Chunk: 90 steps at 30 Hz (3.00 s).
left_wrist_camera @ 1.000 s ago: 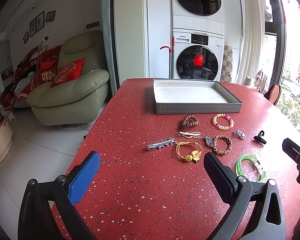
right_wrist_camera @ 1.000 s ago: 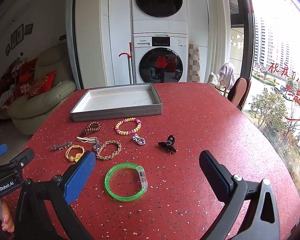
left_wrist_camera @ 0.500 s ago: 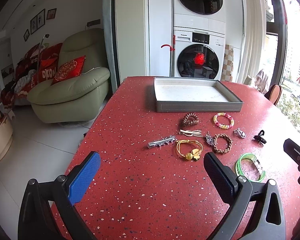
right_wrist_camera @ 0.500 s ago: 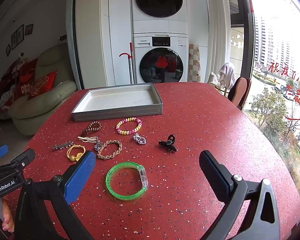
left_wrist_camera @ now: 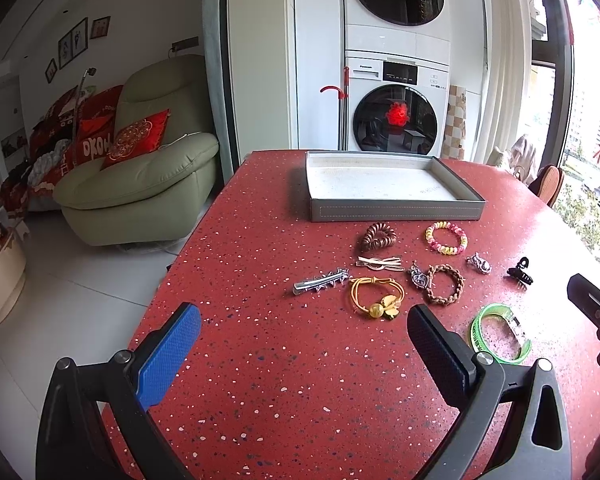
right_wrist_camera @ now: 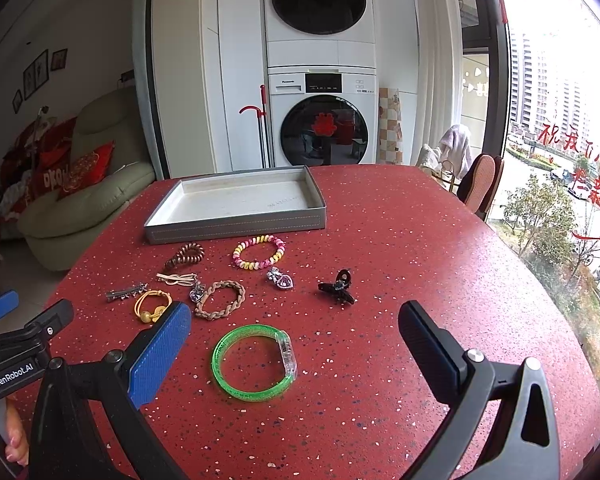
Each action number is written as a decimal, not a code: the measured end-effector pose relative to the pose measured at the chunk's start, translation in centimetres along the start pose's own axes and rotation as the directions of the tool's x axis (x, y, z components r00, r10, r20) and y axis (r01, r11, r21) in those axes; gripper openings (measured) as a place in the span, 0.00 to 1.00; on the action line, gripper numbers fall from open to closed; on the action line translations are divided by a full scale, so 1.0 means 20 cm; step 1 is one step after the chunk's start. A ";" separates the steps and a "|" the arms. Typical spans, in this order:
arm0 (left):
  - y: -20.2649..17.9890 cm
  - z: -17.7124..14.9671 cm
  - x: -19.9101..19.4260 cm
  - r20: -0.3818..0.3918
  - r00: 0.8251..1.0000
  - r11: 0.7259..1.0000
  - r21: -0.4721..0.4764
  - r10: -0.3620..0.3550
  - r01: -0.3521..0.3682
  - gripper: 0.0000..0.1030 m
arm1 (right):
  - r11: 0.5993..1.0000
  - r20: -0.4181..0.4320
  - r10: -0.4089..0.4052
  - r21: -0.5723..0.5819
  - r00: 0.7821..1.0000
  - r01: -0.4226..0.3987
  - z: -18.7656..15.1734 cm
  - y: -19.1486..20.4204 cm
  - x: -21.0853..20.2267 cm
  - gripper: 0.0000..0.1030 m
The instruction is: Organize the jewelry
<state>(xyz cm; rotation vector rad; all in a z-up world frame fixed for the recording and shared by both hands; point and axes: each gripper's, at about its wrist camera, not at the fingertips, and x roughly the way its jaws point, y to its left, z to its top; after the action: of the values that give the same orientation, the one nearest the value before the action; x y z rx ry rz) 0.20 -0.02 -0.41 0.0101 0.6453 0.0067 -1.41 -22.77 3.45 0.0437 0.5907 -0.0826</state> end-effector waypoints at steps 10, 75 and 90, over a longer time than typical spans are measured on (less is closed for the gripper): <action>-0.01 0.00 0.01 -0.007 1.000 1.000 -0.001 -0.001 0.001 1.00 | 1.000 -0.003 0.002 0.005 1.000 -0.002 0.00 -0.01 0.00 1.00; -0.02 -0.01 0.37 -0.281 0.949 0.988 -0.098 -0.141 0.117 1.00 | 1.000 -0.195 -0.012 0.022 0.981 0.016 -0.09 -0.10 0.19 1.00; -0.15 0.05 0.57 -0.362 0.919 0.975 -0.206 -0.155 0.083 0.99 | 0.999 -0.358 0.017 0.034 0.934 -0.005 -0.11 -0.12 0.40 0.99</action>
<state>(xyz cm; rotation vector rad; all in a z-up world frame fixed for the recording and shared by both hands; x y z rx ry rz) 9.90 -2.86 -6.44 -0.2181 1.0287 -0.0506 3.83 -25.59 -2.92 0.0954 0.9549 -0.0742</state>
